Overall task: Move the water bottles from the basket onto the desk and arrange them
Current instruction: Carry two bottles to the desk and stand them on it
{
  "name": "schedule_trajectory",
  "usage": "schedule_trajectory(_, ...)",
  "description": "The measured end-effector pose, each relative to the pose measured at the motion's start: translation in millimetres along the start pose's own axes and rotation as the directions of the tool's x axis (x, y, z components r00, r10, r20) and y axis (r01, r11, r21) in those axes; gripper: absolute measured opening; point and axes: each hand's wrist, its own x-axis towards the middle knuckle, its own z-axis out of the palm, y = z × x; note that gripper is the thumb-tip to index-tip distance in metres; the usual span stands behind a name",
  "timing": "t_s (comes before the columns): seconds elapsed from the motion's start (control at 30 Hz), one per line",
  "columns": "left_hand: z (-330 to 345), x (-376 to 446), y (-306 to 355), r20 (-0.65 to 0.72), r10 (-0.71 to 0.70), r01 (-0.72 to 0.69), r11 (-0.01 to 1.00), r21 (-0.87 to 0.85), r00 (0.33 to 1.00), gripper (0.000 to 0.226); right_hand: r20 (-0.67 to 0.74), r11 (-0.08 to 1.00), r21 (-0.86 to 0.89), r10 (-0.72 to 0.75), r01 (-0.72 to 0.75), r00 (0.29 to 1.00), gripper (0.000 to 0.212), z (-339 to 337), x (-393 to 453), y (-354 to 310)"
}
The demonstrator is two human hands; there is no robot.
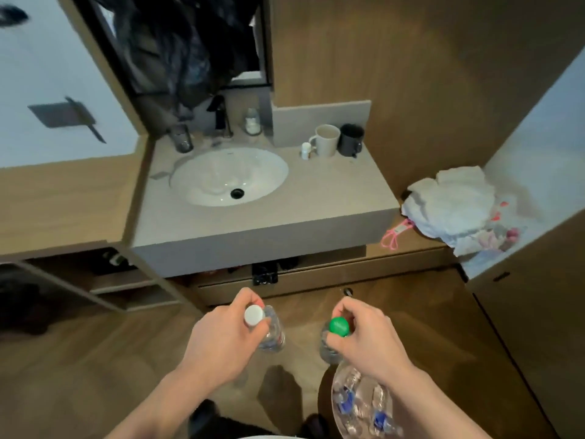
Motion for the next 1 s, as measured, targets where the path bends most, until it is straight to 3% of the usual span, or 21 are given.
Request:
schedule_trajectory(0.2, -63, -31, -71, -0.162, -0.157, 0.141, 0.984, -0.106, 0.974, 0.017, 0.091, 0.968, -0.115, -0.212, 0.221, 0.973, 0.023, 27, 28, -109)
schedule_trajectory(0.5, -170, -81, -212, -0.315, -0.275, 0.214, 0.953, -0.216, 0.908, 0.016, 0.203, 0.899, -0.134, -0.386, 0.416, 0.9, 0.021, 115, 54, -292)
schedule_trajectory(0.7, -224, -117, -308, -0.426, -0.353, 0.306, 0.936, -0.176, 0.833, 0.021, 0.283, 0.844, -0.065, -0.497, 0.533, 0.821, 0.017, 182, 60, -405)
schedule_trajectory(1.0, -286, -129, -418, -0.512, -0.563, 0.467, 0.826, -0.317, 0.649, 0.021, 0.4, 0.74, 0.037, -0.626, 0.671, 0.669, 0.016, 249, 103, -545)
